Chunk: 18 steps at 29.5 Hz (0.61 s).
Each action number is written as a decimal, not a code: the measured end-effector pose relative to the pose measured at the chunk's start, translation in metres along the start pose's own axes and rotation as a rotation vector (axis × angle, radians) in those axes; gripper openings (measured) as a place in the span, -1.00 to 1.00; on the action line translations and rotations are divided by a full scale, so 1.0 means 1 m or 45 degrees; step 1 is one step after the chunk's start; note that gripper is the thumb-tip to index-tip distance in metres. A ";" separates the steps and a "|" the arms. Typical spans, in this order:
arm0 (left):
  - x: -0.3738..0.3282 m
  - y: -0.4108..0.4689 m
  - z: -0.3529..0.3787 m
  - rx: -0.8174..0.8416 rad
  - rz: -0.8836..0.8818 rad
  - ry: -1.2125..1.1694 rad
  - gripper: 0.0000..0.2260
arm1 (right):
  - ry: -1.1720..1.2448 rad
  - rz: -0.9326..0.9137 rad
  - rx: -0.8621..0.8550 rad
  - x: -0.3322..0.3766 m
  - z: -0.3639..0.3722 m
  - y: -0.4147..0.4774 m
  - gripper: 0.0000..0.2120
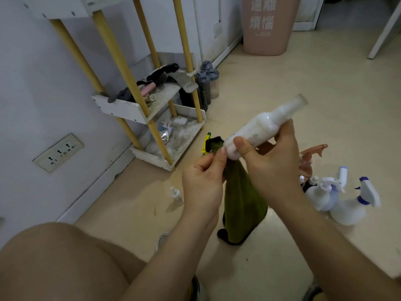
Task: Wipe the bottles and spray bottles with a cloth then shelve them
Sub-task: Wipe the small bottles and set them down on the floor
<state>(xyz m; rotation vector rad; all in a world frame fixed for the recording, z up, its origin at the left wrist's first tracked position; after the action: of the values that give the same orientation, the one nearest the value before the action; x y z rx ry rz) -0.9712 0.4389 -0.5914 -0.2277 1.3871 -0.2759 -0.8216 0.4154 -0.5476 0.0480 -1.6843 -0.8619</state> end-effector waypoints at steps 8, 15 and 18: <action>-0.023 -0.012 0.017 0.174 0.192 0.066 -0.69 | 0.254 0.256 0.265 -0.019 0.021 -0.009 -0.76; -0.005 0.015 0.010 0.293 -0.332 -0.749 -0.58 | 0.013 0.111 0.465 -0.006 0.043 -0.021 -0.54; -0.004 0.018 0.003 0.299 -0.297 -0.752 -0.60 | 0.004 0.077 0.347 -0.010 0.035 -0.016 -0.56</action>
<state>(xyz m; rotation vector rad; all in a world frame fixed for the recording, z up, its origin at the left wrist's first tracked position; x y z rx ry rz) -0.9674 0.4575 -0.5934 -0.2507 0.7360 -0.5155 -0.8552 0.4260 -0.5664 0.1831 -1.7818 -0.5823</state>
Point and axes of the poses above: each hand's wrist, its own y-axis towards the middle knuckle, its own z-axis out of the palm, x = y × z, the point moved 9 cm from there along y, towards the middle knuckle, and after that the axes turned 15 degrees about -z, right-handed, at the moved point
